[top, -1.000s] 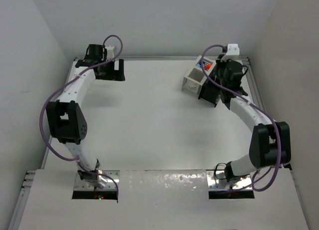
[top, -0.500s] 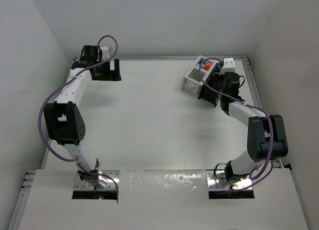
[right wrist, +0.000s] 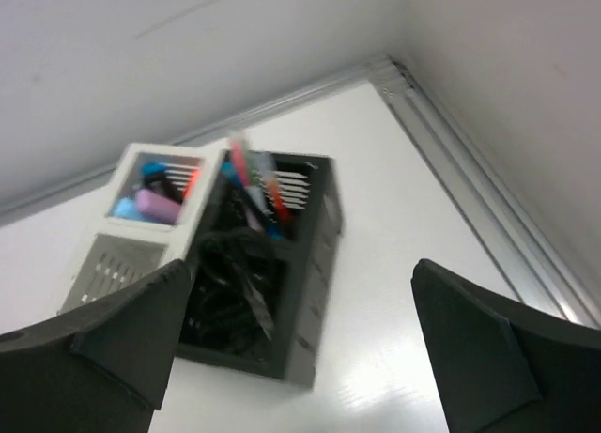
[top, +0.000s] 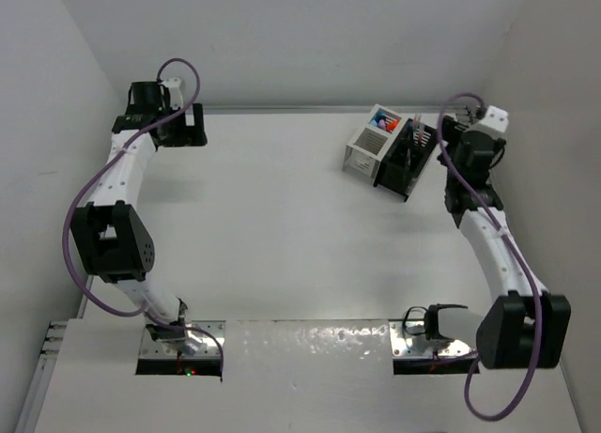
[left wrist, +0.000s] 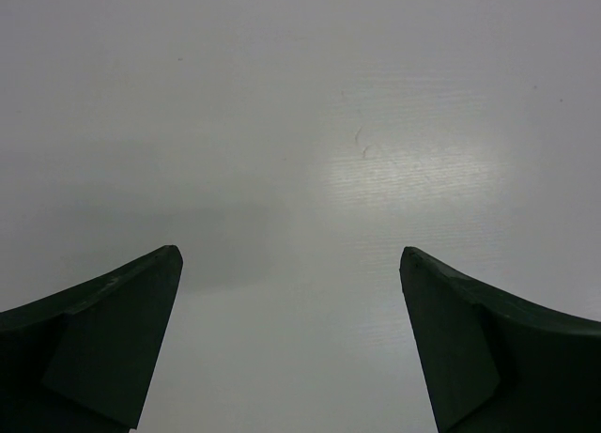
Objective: Sort the stationery into containers
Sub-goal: Place the scissors in the storage box, then reset both arms
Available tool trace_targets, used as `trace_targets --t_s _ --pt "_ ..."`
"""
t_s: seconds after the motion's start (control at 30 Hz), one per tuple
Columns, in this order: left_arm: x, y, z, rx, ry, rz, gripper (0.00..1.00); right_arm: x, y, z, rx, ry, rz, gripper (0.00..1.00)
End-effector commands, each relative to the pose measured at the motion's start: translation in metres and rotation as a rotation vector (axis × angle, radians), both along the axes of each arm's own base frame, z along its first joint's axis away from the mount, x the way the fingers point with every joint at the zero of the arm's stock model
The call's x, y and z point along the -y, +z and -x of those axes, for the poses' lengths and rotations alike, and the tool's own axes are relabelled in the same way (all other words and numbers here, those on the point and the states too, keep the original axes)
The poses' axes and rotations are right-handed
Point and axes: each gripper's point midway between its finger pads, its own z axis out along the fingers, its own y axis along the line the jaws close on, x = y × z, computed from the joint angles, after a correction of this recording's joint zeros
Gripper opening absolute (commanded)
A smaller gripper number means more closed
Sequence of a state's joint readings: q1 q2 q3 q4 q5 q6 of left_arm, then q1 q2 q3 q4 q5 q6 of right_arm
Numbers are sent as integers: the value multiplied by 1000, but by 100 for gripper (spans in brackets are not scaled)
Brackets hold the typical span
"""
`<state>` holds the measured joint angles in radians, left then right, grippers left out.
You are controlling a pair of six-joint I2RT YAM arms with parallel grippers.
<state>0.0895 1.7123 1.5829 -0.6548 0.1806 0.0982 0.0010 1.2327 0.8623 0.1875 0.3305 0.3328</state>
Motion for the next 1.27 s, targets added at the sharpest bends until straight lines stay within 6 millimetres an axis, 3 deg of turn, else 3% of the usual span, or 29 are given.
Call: trace_targets --t_s 0.0,0.1,0.17,0.2,0.3,0.37,0.63,0.87,1.23 --pt "-30 41 1 117 93 -47 100 37 -49 65 -220 -275 -214 99" --pt "-49 32 8 108 176 -54 100 66 -96 130 -322 -507 -336 99" --pt "-55 24 15 94 207 -43 100 71 -105 159 -300 -581 -377 99" --pt "-60 20 17 88 225 -36 100 70 -124 175 -330 -605 -384 99" --pt "-64 11 22 78 250 -13 100 74 -135 201 -298 -668 -397 99" --pt "-64 9 26 80 250 -8 100 77 -131 210 -259 -698 -389 99" --pt "-69 -9 48 45 265 -9 100 89 -126 232 -233 -807 -352 99" --pt "-60 -2 55 72 235 28 100 85 -130 237 -312 -812 -359 99" --pt "-59 6 62 97 229 45 100 83 -119 229 -243 -798 -394 99"
